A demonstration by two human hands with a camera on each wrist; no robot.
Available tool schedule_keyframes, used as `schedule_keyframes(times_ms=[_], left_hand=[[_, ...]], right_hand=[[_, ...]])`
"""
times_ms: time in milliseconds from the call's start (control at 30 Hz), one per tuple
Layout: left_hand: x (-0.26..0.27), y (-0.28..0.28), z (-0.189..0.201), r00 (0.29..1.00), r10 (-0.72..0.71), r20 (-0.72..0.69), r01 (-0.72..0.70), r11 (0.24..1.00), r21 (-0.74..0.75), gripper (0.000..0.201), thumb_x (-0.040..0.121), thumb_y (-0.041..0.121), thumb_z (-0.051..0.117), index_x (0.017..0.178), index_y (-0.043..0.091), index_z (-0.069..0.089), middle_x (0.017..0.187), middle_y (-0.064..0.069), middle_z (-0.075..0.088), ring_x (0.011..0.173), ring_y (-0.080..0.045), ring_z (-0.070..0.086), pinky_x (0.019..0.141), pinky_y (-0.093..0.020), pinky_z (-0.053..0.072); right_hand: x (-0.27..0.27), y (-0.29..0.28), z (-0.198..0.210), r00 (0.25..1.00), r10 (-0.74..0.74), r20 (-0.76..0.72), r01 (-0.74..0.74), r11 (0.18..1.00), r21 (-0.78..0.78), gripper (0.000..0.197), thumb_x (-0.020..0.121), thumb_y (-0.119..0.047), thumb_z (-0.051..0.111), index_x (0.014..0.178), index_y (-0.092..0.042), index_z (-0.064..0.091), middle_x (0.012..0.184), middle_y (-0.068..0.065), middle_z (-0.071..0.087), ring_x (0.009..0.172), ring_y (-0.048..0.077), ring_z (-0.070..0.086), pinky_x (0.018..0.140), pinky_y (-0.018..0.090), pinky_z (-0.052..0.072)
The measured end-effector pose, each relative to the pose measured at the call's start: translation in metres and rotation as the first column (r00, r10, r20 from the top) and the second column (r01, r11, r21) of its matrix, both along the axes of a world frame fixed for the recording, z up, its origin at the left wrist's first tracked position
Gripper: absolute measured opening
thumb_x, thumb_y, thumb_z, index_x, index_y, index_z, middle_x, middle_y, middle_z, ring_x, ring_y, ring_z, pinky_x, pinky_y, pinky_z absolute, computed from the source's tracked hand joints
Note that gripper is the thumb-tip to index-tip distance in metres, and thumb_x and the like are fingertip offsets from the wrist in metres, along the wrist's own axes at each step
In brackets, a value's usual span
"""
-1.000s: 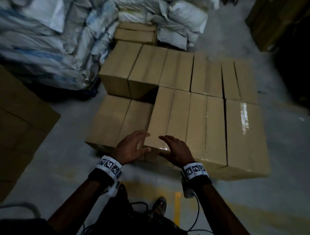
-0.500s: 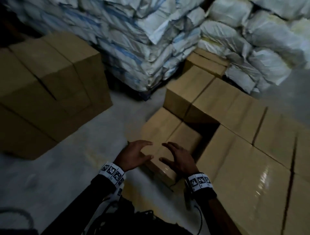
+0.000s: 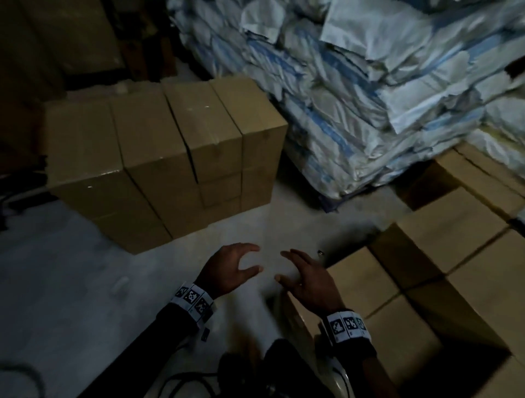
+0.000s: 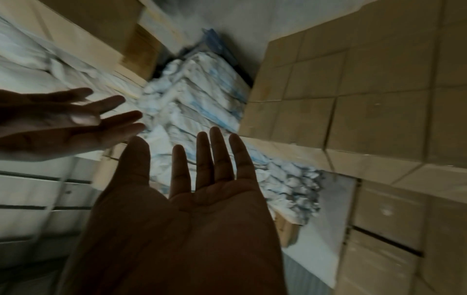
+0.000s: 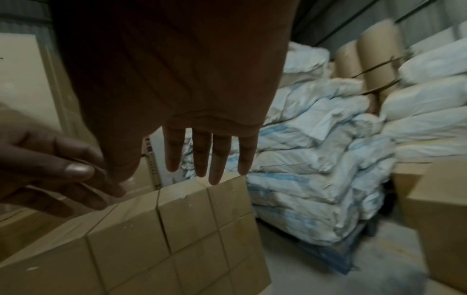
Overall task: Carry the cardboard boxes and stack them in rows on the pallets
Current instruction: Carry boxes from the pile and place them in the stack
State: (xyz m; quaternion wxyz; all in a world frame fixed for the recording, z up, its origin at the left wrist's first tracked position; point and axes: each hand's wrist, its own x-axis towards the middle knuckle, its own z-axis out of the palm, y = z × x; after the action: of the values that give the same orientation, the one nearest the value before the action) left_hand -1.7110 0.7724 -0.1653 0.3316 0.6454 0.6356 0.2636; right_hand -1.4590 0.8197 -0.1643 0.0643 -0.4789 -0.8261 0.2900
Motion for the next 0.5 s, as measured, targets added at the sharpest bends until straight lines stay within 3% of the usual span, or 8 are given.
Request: schedule_keyframes(times_ms=[67, 167, 267, 367, 500], left_hand=[[-0.020, 0.015, -0.007, 0.999, 0.044, -0.019, -0.044, 0.999, -0.029, 0.056, 0.086, 0.055, 0.073, 0.133, 0.026, 0.066, 0.133, 0.012, 0.066, 0.117, 0.001, 0.057, 0.104, -0.026, 0.049], [-0.050, 0.042, -0.012, 0.990, 0.126, -0.066, -0.131, 0.988, -0.084, 0.051, 0.089, 0.050, 0.074, 0.136, 0.032, 0.062, 0.137, 0.015, 0.062, 0.123, -0.005, 0.056, 0.105, -0.023, 0.045], [-0.082, 0.073, -0.010, 0.972, 0.172, -0.158, -0.191, 0.975, -0.114, 0.052, 0.092, 0.052, 0.070, 0.140, 0.036, 0.057, 0.142, 0.016, 0.056, 0.128, -0.007, 0.052, 0.104, -0.019, 0.038], [-0.123, 0.106, -0.005, 0.941, 0.262, -0.216, -0.296, 0.944, -0.143, 0.054, 0.093, 0.058, 0.065, 0.141, 0.039, 0.054, 0.145, 0.016, 0.054, 0.133, -0.010, 0.050, 0.112, -0.027, 0.038], [-0.173, 0.141, 0.012, 0.876, 0.423, -0.232, -0.455, 0.884, -0.105, 0.056, 0.093, 0.054, 0.066, 0.143, 0.029, 0.057, 0.144, 0.008, 0.057, 0.132, -0.015, 0.052, 0.112, -0.034, 0.042]], right_hand=[[-0.018, 0.025, -0.007, 1.000, 0.027, 0.010, -0.027, 0.999, -0.024, 0.066, 0.095, -0.067, 0.053, 0.153, -0.036, 0.043, 0.160, -0.001, 0.041, 0.144, 0.021, 0.042, 0.117, 0.039, 0.038], [-0.052, 0.073, -0.019, 0.994, 0.106, 0.012, -0.105, 0.993, -0.053, 0.064, 0.095, -0.064, 0.056, 0.152, -0.034, 0.046, 0.158, -0.001, 0.044, 0.142, 0.020, 0.045, 0.115, 0.035, 0.038], [-0.097, 0.129, -0.027, 0.983, 0.181, -0.029, -0.182, 0.981, -0.065, 0.074, 0.091, -0.076, 0.046, 0.150, -0.031, 0.049, 0.154, -0.001, 0.049, 0.138, 0.020, 0.050, 0.111, 0.035, 0.043], [-0.151, 0.188, -0.023, 0.954, 0.292, -0.063, -0.296, 0.952, -0.078, 0.068, 0.094, -0.068, 0.053, 0.150, -0.029, 0.049, 0.153, -0.002, 0.050, 0.137, 0.018, 0.050, 0.111, 0.035, 0.044], [-0.227, 0.252, -0.002, 0.899, 0.422, -0.115, -0.430, 0.901, -0.061, 0.059, 0.097, -0.058, 0.060, 0.146, -0.026, 0.052, 0.145, -0.005, 0.056, 0.128, 0.014, 0.055, 0.105, 0.032, 0.046]])
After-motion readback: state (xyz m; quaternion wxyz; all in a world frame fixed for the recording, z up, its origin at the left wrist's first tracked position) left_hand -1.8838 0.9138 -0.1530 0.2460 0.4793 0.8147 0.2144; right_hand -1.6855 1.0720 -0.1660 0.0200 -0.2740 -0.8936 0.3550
